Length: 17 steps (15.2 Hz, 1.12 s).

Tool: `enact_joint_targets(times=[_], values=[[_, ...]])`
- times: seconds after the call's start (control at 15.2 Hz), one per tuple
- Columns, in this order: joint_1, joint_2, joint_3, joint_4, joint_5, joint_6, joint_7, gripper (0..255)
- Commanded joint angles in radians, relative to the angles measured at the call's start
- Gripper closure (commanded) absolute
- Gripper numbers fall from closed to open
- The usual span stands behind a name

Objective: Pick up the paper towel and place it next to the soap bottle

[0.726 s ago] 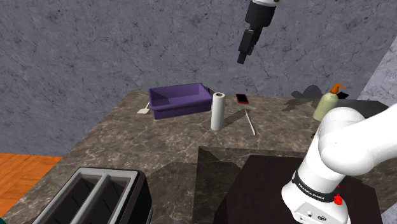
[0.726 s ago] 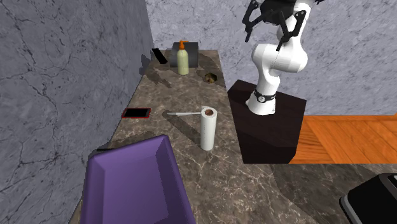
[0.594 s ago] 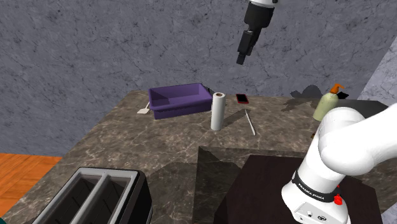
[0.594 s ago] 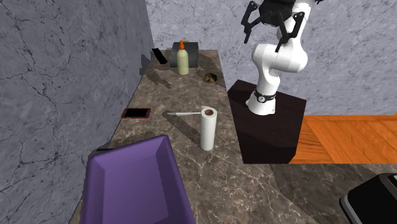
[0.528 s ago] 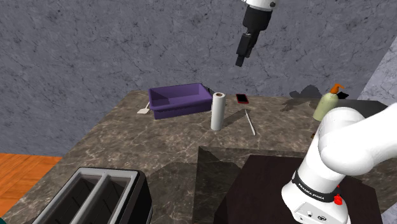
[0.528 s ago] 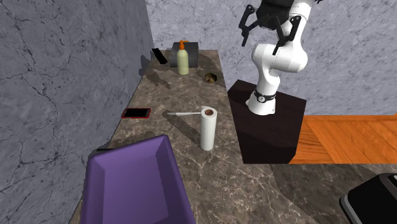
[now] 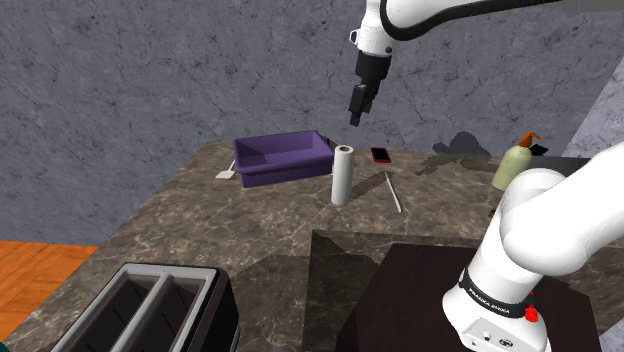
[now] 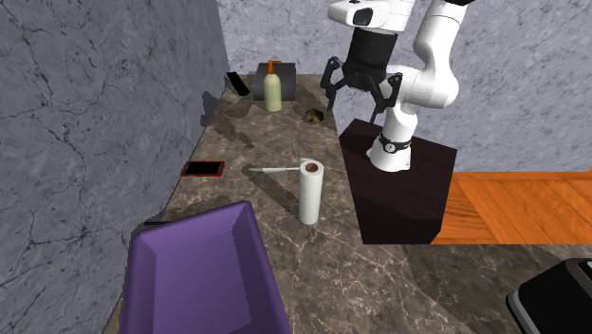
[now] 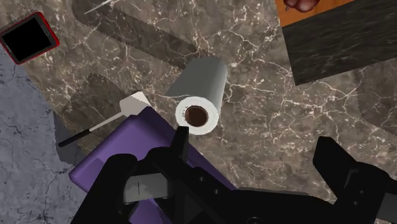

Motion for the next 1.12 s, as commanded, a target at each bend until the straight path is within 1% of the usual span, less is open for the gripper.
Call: enact_joint_targets(times=[0.0, 0.26, 0.59, 1.06], values=[[-0.001, 0.057, -0.018, -0.006, -0.001, 0.050, -0.017, 0], [-0.004, 0.188, -0.053, 0.008, 0.004, 0.141, -0.055, 0], [-0.006, 0.367, -0.093, 0.051, 0.026, 0.241, -0.109, 0], [-0.007, 0.424, -0.101, 0.014, 0.033, 0.331, -0.118, 0]])
